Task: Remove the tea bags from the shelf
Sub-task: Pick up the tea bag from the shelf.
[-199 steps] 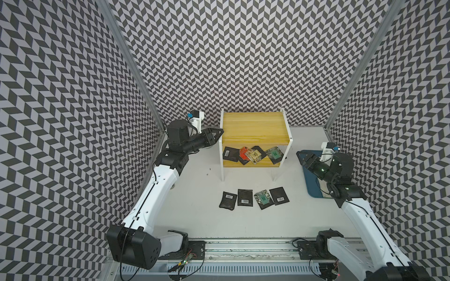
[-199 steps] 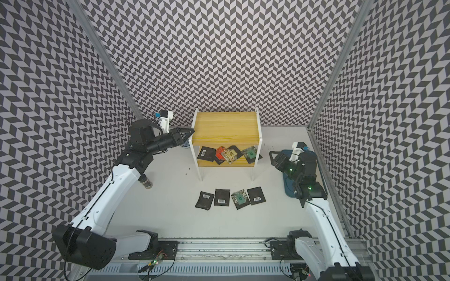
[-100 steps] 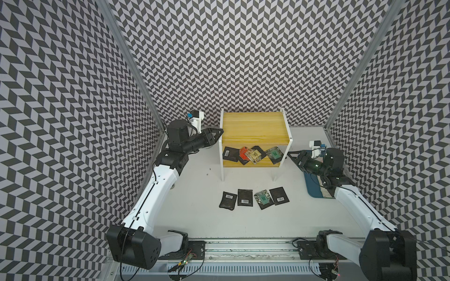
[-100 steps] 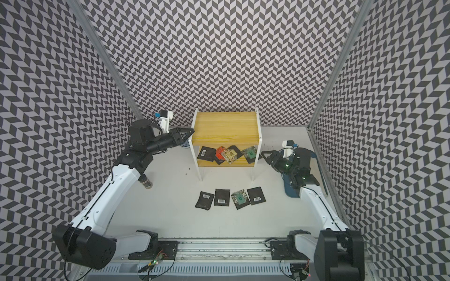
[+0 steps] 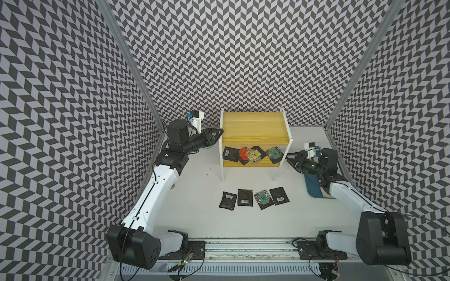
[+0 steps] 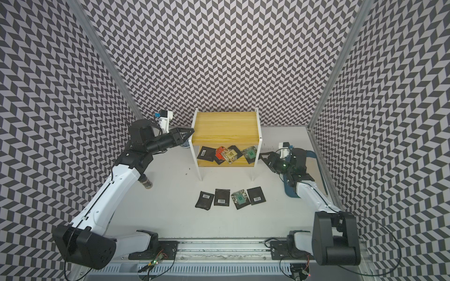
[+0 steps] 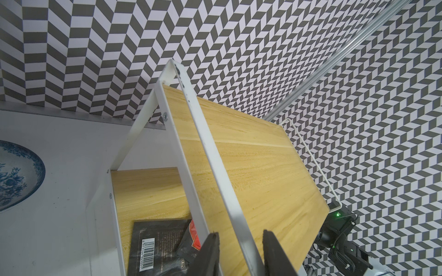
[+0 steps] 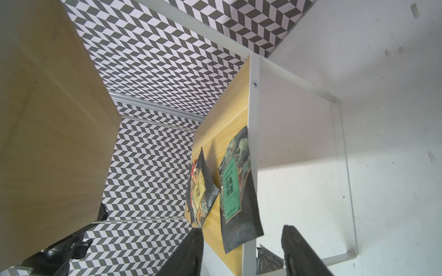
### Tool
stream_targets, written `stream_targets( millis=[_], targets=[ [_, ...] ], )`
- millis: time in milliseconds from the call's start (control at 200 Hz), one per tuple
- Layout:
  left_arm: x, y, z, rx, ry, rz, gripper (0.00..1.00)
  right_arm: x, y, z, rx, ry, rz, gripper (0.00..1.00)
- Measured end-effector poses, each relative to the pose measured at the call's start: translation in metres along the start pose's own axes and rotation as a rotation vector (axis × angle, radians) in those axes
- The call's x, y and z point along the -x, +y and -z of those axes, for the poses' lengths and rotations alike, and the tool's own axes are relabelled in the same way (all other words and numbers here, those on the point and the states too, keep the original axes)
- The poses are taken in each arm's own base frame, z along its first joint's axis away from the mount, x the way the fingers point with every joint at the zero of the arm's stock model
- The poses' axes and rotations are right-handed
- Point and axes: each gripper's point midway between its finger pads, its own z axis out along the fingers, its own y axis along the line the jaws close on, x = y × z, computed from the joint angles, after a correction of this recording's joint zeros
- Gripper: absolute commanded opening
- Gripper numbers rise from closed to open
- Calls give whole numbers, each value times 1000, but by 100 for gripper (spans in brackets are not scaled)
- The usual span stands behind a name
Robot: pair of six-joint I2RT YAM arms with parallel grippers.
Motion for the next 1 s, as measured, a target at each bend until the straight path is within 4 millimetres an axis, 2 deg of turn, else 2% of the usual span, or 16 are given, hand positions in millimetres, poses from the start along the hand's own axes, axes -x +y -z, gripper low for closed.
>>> stream_targets(
  millis=[586,1001],
  targets=[
    [0,0,0,-1,-2,-1,33,-4,3,-12,50,31,-30,35],
    [0,0,0,-3,-4,-3,33,-3,4,-14,54,27,-33,13]
  ],
)
